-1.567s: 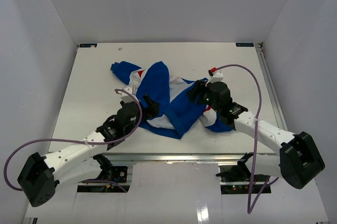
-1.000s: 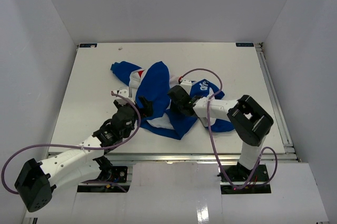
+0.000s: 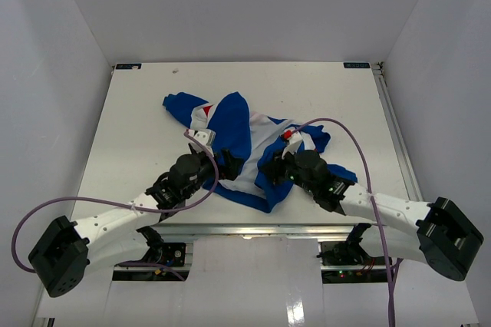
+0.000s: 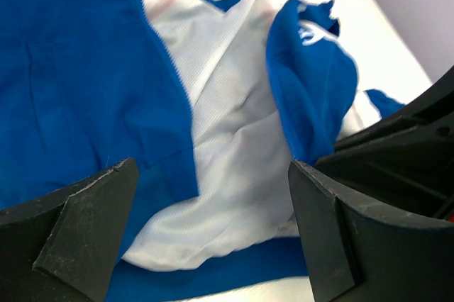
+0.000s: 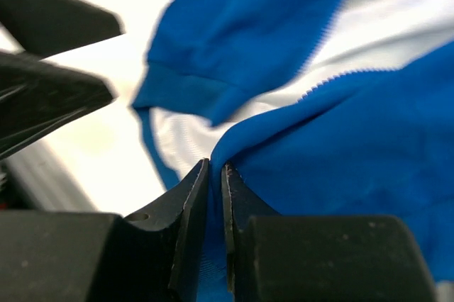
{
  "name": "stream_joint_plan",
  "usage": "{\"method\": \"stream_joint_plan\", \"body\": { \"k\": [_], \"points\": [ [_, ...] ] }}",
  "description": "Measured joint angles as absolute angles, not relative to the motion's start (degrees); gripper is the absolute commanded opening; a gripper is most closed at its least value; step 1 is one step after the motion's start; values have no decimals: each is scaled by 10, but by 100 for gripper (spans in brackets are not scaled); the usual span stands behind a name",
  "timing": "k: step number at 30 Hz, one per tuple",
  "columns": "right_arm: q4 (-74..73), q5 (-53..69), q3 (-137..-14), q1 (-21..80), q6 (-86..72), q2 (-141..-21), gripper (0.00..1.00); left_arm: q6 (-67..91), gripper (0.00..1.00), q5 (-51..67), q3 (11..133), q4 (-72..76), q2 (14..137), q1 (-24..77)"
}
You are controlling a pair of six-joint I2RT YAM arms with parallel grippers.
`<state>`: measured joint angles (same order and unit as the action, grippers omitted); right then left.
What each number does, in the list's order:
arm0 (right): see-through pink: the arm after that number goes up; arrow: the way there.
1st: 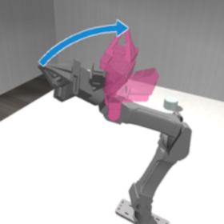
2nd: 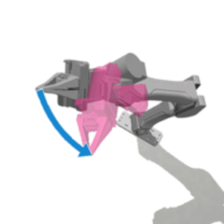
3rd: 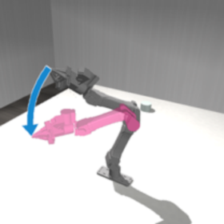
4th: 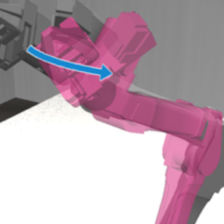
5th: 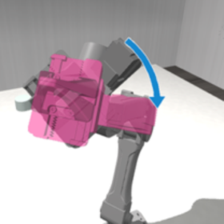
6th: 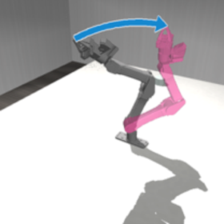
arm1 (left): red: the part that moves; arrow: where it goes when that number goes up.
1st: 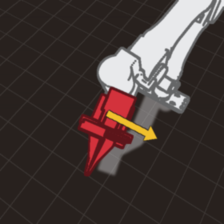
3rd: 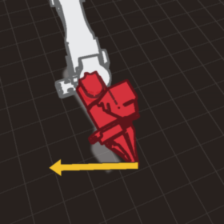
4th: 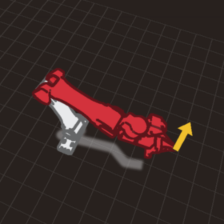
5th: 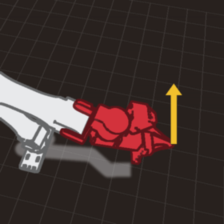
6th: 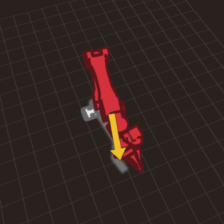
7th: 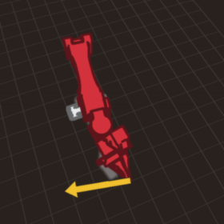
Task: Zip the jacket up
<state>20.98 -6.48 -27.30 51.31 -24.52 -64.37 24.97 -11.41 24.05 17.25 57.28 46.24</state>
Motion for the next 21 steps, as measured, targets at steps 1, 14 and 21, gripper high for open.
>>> {"method": "stream_joint_plan", "body": {
  "k": [1,14,21],
  "points": [
    [219,-43,-271,511,-245,-639,17,249,94,-111,240,178,568,462],
    [264,15,-158,485,-278,-508,43,245,89,40,245,235,653,462],
    [145,-133,-95,484,-343,-459,43,245,89,60,255,227,685,462]
  ]
}}
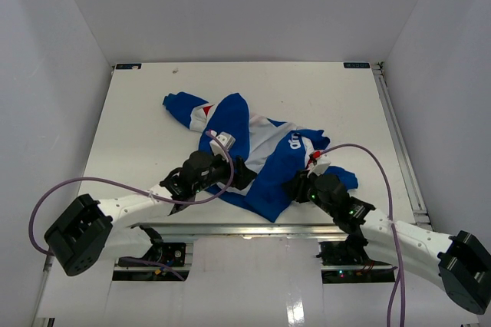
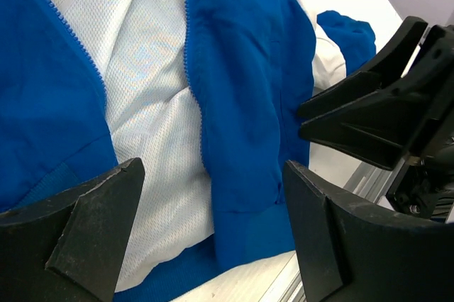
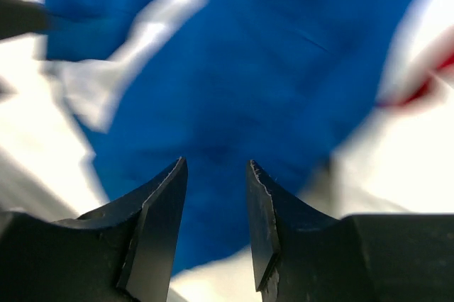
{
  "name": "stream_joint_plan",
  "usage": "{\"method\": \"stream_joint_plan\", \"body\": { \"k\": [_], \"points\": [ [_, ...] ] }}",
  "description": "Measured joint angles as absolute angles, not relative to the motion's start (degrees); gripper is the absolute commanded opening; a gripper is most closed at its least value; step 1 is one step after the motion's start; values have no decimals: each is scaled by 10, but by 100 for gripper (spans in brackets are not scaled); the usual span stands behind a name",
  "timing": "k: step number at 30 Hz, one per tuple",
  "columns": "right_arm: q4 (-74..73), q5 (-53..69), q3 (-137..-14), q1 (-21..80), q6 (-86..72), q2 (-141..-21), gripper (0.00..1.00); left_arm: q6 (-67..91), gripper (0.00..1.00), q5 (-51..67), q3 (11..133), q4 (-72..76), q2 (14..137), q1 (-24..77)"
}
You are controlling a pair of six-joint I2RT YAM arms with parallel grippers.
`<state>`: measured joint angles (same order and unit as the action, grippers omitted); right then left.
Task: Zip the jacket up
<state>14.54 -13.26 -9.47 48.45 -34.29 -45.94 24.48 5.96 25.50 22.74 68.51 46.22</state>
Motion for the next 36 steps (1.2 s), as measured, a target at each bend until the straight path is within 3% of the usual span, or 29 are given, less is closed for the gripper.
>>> {"method": "stream_joint_plan", "body": {
  "k": [5,9,14,19,24,30,36],
  "points": [
    [54,-211,-113,484,-360,-432,45,244,89,65,266,225,699,462],
    [1,-227,-167,490,-362,-439,54,251,92,22,267,201,683,463],
    [-29,-272,-260,543,-395,-493,69,266,93,-120,265,147,578,462],
    [-67,-330,-323,594,-449,-570,69,275,95,-229,221,154,446,462],
    [-186,-385,-472,645,-533,-729,71,282,95,-308,172,143,351,462],
    [-310,-418,-641,693,-626,-876,71,288,96,-353,170,135,329,462],
    [-367,-417,-658,707,-674,-946,70,290,96,-369,170,131,339,462]
  ]
}}
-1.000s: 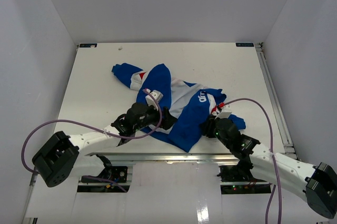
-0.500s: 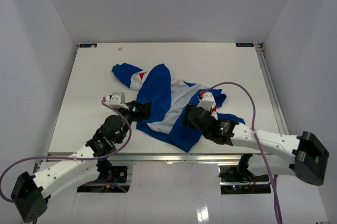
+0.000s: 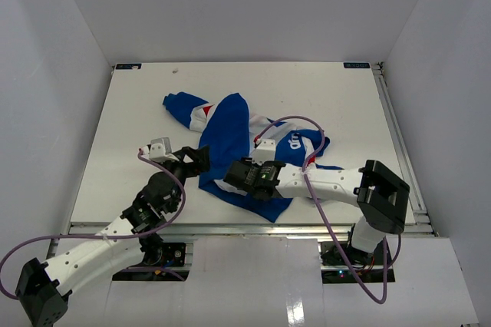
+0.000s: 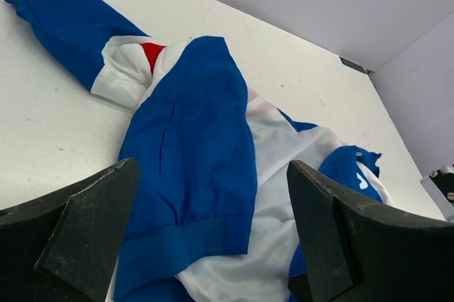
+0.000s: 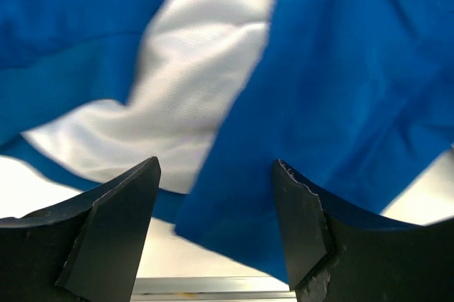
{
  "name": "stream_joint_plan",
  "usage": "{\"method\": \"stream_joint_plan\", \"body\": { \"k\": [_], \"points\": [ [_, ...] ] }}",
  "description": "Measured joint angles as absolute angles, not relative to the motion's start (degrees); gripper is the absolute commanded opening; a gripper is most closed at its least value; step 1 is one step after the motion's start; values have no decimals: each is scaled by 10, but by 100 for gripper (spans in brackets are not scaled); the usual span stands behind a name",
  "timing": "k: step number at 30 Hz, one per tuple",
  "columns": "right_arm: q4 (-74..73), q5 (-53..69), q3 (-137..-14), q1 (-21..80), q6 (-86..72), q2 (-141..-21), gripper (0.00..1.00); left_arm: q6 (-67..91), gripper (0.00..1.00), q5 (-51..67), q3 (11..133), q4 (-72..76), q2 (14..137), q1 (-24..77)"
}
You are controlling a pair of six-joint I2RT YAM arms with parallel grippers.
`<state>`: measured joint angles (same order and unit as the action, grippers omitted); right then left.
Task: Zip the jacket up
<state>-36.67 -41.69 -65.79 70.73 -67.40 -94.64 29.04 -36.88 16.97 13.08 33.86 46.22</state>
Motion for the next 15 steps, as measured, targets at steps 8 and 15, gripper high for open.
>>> {"method": "stream_joint_plan", "body": {
  "k": [8,15],
  "points": [
    [-406,-420,-656,737,-704,-987,63,291,97,-370,170,131,364,462],
    [-411,-427,-630,740,-720,-1001,27,291,97,-371,170,129,367,462]
  ]
}}
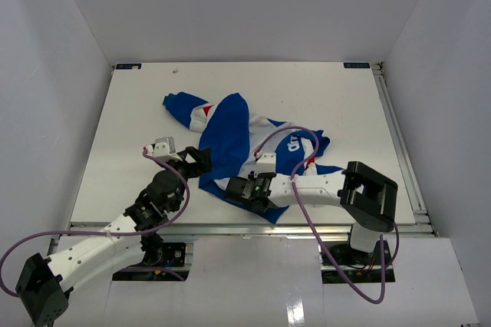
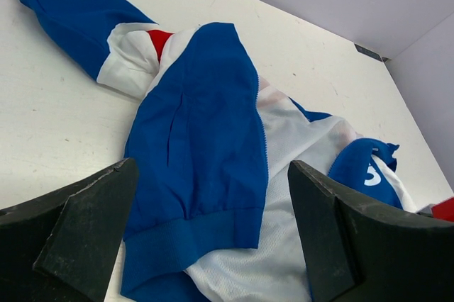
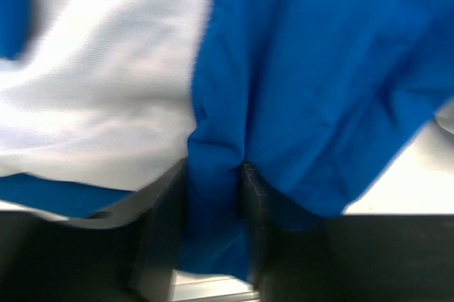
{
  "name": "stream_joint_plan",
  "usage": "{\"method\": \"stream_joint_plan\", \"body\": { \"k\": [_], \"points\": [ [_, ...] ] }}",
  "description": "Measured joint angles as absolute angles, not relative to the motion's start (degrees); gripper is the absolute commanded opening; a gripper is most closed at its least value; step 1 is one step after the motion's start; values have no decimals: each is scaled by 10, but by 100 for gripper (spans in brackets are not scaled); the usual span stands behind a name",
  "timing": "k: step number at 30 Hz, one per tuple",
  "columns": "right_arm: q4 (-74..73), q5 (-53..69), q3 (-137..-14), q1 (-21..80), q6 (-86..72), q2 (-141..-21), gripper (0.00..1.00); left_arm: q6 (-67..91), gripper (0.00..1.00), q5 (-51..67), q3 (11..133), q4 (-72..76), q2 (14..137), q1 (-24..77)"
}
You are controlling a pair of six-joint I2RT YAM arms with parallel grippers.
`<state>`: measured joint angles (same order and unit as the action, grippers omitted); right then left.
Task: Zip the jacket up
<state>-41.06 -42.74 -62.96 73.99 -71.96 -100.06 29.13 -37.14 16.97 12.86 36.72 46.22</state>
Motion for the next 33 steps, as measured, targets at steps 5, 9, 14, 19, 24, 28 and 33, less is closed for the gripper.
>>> {"method": "stream_joint_plan", "body": {
  "k": [5,9,14,19,24,28,33],
  "points": [
    [-404,-439,-522,740,-719,-903,19,291,98,-369,170,129,370,462],
    [-322,-443,-408,740,-680,-779,19,284,96,-338,170,145,377,462],
    [-122,-419,-212,740,-593,-621,22,264,91,-248,174,182,430,462],
    [20,-395,-96,740,-488,-456,22,247,91,-123,179,220,511,462],
    [105,-380,-43,740,-408,-323,20,241,89,19,199,258,587,462],
    [136,-372,-29,739,-370,-256,20,242,88,119,214,296,643,462],
    [161,-359,-29,739,-349,-254,21,267,83,227,240,348,733,462]
  ]
}}
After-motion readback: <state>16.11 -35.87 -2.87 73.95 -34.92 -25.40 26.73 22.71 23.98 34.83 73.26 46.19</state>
